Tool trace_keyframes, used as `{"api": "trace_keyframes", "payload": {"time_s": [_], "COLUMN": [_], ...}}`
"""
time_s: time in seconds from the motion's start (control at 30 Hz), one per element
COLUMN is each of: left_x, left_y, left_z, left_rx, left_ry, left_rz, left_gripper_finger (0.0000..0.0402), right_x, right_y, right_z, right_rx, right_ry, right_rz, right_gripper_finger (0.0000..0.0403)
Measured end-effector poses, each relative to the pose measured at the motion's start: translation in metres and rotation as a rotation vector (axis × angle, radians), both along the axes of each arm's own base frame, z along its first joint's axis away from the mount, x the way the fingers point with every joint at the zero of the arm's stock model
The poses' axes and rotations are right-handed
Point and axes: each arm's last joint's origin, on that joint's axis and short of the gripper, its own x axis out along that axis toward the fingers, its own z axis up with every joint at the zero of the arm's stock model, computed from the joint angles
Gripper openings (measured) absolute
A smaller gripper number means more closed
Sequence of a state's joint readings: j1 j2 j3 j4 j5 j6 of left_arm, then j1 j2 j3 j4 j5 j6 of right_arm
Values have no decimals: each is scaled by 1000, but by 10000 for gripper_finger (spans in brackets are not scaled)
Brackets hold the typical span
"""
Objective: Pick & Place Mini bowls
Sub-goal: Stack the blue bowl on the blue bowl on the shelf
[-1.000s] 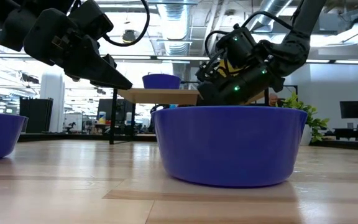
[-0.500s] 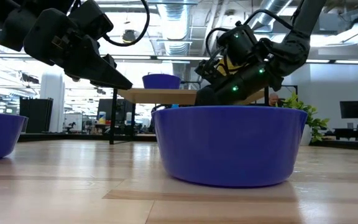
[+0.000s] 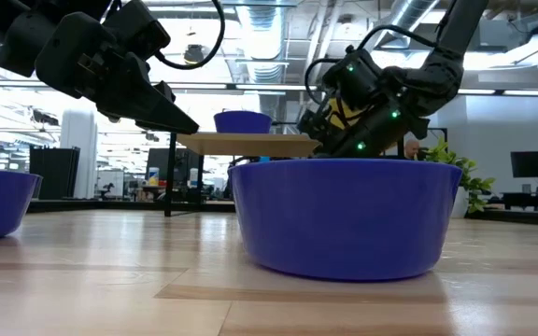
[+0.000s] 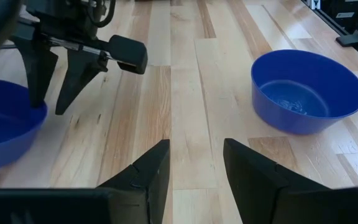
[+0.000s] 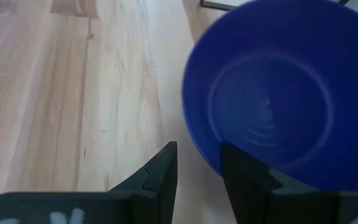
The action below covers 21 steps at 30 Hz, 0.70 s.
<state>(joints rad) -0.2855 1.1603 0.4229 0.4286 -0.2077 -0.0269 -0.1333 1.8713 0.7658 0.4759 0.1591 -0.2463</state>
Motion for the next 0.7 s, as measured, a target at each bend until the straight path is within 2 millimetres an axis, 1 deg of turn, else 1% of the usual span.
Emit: {"api": "trace_keyframes", "payload": {"time_s": [0.27, 0.7], "left_x": [0, 0], "left_y": [0, 0], "left_z": [0, 0], "left_rx": [0, 0], "left_ry": [0, 0], "left_rz": [0, 0], "left_gripper_finger": [149, 149], "right_x": [0, 0], "right_y": [-1, -1], "right_z": [1, 1], "right_rx": [-65, -178], "right_ry": [8, 49], "right_rz": [9, 94], "right_gripper_finger": [113, 110]}}
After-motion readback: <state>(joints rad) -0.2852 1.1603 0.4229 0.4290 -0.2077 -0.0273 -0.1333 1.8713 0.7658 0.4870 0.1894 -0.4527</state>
